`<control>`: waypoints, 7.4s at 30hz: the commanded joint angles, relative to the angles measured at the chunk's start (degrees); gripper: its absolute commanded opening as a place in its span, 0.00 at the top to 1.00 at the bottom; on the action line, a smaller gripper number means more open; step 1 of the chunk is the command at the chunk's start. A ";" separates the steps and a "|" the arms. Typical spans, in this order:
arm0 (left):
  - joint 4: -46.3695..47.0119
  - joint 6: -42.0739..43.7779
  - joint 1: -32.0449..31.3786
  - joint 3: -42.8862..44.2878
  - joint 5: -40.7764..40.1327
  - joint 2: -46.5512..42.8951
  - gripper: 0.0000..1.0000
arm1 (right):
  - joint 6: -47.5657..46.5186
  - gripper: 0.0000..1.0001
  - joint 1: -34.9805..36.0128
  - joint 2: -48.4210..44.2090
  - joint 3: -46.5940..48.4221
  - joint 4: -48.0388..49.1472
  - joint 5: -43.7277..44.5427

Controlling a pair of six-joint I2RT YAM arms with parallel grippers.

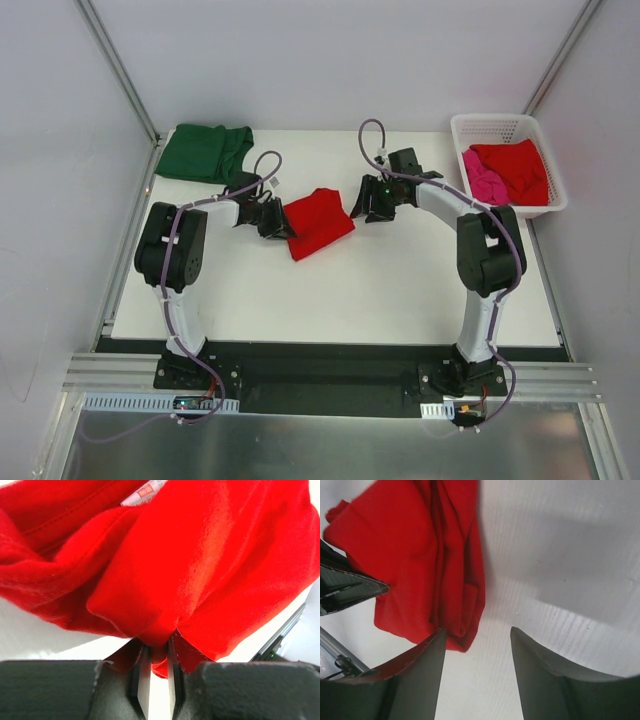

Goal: Fold and stack the t-shirts
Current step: Neatly place the folded tshirt to the corner

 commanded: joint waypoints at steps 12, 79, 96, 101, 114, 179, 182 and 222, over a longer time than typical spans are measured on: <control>-9.43 6.00 -0.33 -2.08 -2.68 -2.50 1.00 | 5.78 0.30 -1.01 0.28 0.46 7.81 -11.34; -33.51 29.19 -0.77 40.63 -34.49 8.49 1.00 | 3.06 0.21 5.32 -2.09 -9.48 4.92 -2.20; -34.48 38.34 1.08 47.22 -49.18 11.48 1.00 | 3.24 0.21 5.32 -1.21 -9.92 5.62 -3.44; -34.39 37.28 2.31 50.29 -45.84 11.48 1.00 | 3.32 0.21 5.32 -1.04 -10.45 5.80 -3.96; -34.39 38.52 9.43 61.72 -43.82 17.98 1.00 | 3.41 0.21 5.32 -1.56 -13.00 6.06 -4.23; -27.01 29.37 25.07 67.97 -19.55 20.96 1.00 | 3.85 0.21 6.29 5.38 -8.17 5.01 -6.34; -26.92 29.20 25.16 65.78 -20.26 21.59 1.00 | 3.94 0.21 6.29 5.47 -7.90 4.83 -6.42; -21.04 9.60 23.58 32.56 -1.80 -4.78 0.01 | 3.76 0.21 6.82 -2.80 -14.05 6.67 -5.98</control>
